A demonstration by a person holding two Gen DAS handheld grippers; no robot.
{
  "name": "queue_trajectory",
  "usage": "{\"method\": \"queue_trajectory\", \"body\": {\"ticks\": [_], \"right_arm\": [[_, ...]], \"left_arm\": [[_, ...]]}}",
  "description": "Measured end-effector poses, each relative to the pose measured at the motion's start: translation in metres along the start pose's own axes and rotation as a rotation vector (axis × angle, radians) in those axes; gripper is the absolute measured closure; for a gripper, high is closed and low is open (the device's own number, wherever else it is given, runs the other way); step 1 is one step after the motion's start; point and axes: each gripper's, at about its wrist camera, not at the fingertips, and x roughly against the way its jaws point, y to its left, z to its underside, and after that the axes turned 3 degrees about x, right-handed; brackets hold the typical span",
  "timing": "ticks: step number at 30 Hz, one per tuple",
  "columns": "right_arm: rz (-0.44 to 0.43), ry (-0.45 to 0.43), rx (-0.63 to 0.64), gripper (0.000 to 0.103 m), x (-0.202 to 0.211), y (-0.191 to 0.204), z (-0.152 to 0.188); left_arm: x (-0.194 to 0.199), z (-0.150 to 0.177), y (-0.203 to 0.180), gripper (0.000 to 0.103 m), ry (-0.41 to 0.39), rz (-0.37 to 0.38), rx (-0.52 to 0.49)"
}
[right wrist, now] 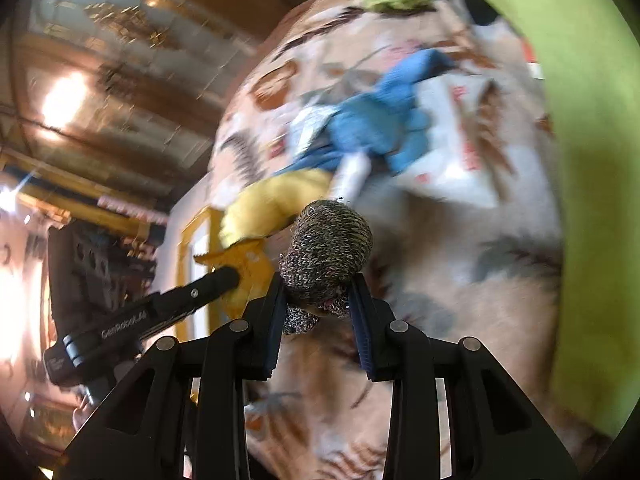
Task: Organize soft objects
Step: 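Carry both items over the yellow-rimmed tray and open both tools to drop them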
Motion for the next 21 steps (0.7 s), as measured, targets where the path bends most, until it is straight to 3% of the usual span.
{"method": "queue_trajectory", "body": {"ticks": [3, 10, 14, 21], "right_arm": [[-0.04, 0.039, 0.077, 0.073, -0.015, 0.035, 0.0], [-0.107, 0.135, 0.245, 0.073, -0.081, 0.124, -0.014], [-0.106, 0.203, 0.33, 0.073, -0.133, 0.169, -0.019], [-0.008, 0.262, 0.409, 0.072, -0.205, 0.196, -0.023]], "left_arm": [[0.025, -0.004, 0.021, 0.075, -0.053, -0.046, 0.004], [0.063, -0.021, 0.097, 0.075, -0.166, -0.247, 0.091], [0.055, -0.041, 0.136, 0.075, -0.181, -0.344, 0.144], [0.025, -0.059, 0.17, 0.072, -0.165, -0.375, 0.198]]}}
